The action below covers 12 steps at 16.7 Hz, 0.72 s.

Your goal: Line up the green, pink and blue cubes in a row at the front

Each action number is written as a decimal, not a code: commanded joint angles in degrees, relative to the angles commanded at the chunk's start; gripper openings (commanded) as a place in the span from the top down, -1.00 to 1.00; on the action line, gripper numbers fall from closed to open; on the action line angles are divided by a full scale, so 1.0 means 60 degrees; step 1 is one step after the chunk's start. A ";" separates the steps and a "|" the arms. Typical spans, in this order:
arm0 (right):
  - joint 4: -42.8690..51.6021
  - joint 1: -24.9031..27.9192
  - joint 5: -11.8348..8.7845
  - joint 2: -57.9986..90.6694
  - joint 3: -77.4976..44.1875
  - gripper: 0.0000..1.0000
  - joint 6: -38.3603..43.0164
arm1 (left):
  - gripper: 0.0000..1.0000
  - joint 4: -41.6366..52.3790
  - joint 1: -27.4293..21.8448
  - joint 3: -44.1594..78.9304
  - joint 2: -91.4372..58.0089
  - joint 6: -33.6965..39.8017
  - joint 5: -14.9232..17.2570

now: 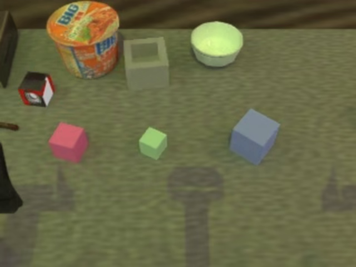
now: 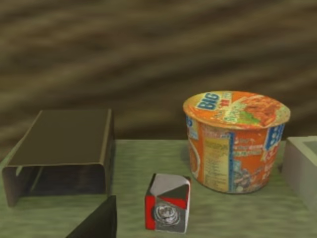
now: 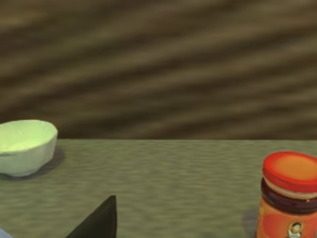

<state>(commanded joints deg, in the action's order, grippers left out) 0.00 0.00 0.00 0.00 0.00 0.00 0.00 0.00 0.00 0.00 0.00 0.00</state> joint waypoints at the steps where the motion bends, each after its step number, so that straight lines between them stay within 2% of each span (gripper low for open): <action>1: 0.0000 0.0000 0.0000 0.0000 0.0000 -1.00 0.0000 | -1.00 0.0000 0.0000 0.0000 0.0000 0.0000 0.0000; 6: 0.0000 0.0000 0.0000 0.0000 0.0000 -1.00 0.0000 | -1.00 0.0623 -0.0284 0.0956 -0.0972 -0.0004 0.0019; 12: 0.0000 0.0000 0.0000 0.0000 0.0000 -1.00 0.0000 | -1.00 0.3069 -0.1281 0.5057 -0.5426 -0.0038 0.0009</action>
<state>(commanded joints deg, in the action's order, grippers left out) 0.00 0.00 0.00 0.00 0.00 0.00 18.41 -7.69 30.34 -32.56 -0.23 0.05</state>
